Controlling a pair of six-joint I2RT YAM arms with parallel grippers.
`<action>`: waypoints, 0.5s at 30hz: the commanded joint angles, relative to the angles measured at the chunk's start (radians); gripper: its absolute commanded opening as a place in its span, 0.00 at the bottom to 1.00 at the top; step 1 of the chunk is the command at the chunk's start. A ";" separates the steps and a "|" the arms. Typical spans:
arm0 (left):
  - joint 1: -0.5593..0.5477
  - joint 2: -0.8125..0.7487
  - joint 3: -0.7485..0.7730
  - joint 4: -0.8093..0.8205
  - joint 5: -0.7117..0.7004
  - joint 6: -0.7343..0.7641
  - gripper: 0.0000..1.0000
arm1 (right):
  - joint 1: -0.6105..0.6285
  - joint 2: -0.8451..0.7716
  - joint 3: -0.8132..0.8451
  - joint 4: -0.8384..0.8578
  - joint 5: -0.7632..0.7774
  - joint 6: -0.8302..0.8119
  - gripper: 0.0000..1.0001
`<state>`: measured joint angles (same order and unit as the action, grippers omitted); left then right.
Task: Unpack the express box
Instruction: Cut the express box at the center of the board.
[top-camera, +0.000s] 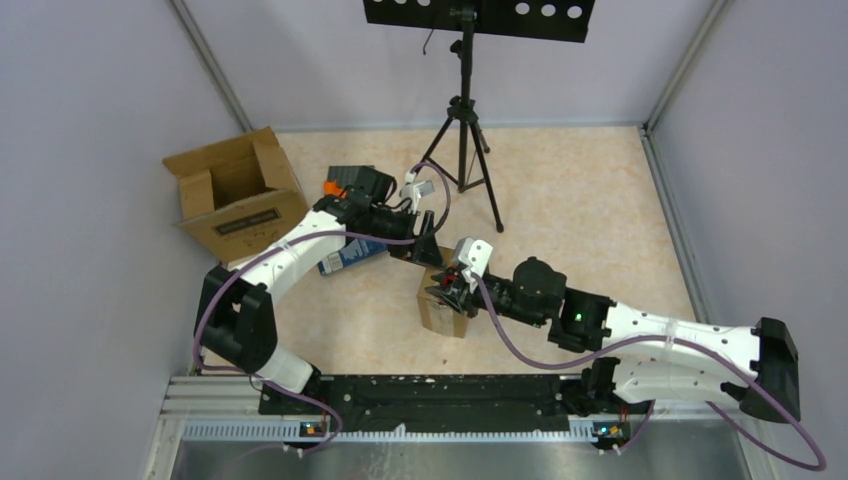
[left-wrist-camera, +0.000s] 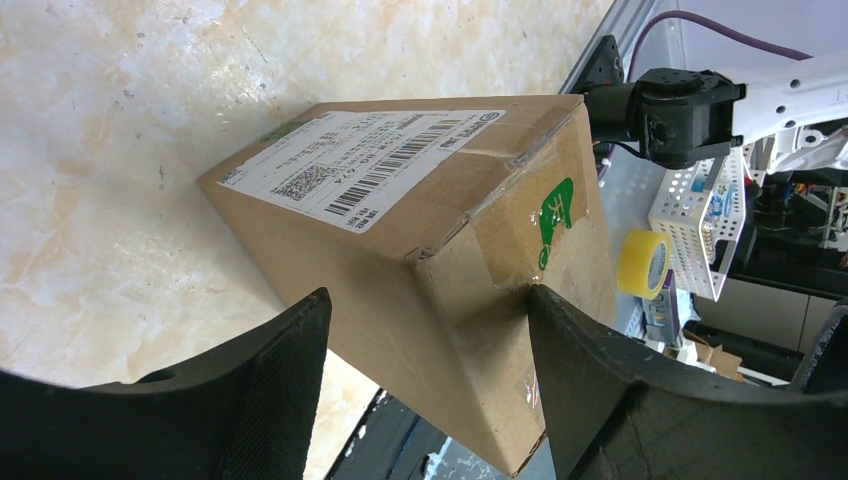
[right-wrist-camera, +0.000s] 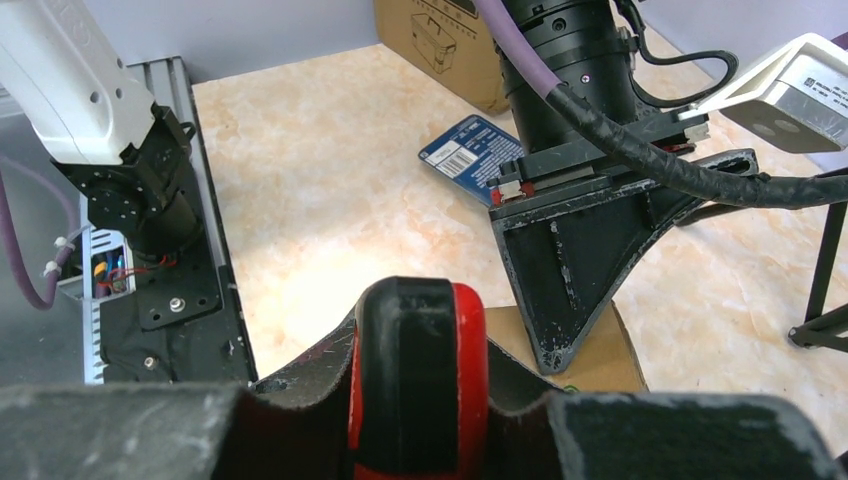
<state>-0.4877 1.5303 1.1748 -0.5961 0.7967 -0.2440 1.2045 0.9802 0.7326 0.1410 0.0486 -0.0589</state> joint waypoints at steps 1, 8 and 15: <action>-0.003 0.034 -0.025 -0.028 -0.109 0.057 0.74 | 0.020 -0.030 0.016 -0.004 0.007 0.011 0.00; -0.003 0.036 -0.026 -0.034 -0.113 0.064 0.74 | 0.038 -0.049 0.068 -0.044 0.031 -0.022 0.00; -0.002 0.038 -0.015 -0.041 -0.110 0.072 0.74 | 0.040 -0.060 0.073 -0.066 0.048 -0.027 0.00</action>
<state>-0.4923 1.5311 1.1748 -0.5987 0.7990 -0.2401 1.2285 0.9489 0.7425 0.0788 0.0856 -0.0826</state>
